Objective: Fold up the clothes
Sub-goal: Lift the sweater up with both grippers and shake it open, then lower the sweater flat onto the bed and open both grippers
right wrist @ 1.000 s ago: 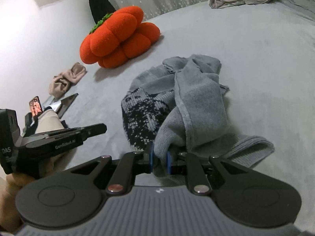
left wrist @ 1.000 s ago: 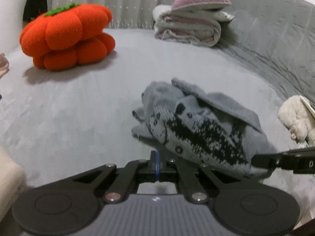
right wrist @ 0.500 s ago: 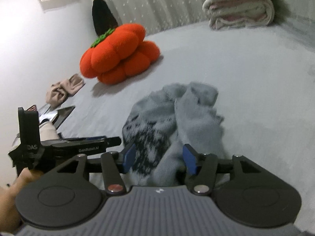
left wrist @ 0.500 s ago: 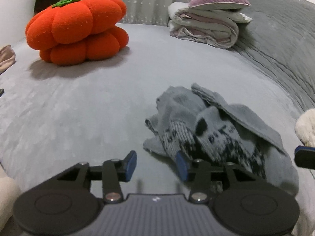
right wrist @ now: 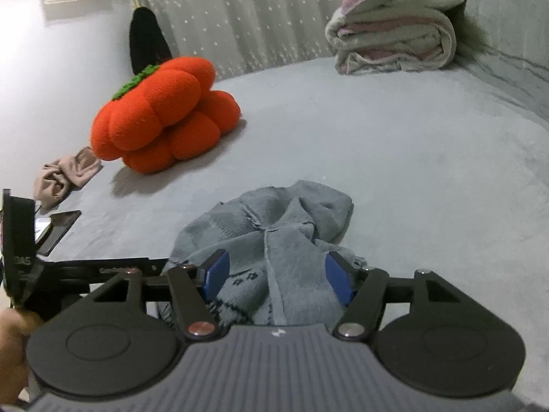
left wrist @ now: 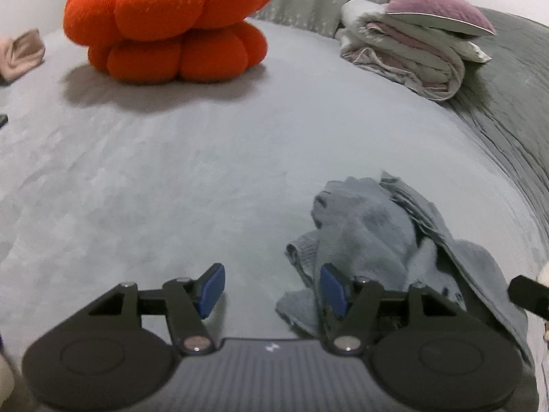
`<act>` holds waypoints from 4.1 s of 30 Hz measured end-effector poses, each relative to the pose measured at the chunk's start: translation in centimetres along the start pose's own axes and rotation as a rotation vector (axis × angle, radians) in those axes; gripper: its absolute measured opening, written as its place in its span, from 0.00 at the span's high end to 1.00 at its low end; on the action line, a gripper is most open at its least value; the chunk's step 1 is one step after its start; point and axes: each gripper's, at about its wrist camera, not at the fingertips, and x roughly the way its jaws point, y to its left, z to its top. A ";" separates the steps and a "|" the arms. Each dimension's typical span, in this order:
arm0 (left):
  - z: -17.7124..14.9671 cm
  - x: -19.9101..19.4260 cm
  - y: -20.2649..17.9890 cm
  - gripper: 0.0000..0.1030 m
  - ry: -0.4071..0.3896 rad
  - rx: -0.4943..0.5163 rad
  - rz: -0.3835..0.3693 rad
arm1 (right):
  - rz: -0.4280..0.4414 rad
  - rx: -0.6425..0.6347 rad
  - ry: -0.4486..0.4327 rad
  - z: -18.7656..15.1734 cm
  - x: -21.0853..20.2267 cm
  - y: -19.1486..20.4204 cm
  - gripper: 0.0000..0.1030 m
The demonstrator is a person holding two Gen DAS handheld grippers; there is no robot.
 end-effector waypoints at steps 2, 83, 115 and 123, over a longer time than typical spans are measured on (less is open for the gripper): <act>0.3 0.6 0.3 0.39 0.001 -0.014 0.002 | -0.002 0.021 0.016 0.2 1.2 -0.1 0.36; 18.9 3.6 -0.5 0.98 -0.497 0.147 0.480 | -0.345 0.090 -0.436 11.7 4.5 -10.1 0.91; 15.0 3.9 -0.2 0.41 -0.284 0.166 0.408 | -0.397 0.051 -0.280 9.3 4.5 -9.9 0.42; 12.6 0.8 -1.2 0.32 -0.241 0.156 0.358 | -0.391 0.062 -0.273 8.1 1.4 -9.3 0.39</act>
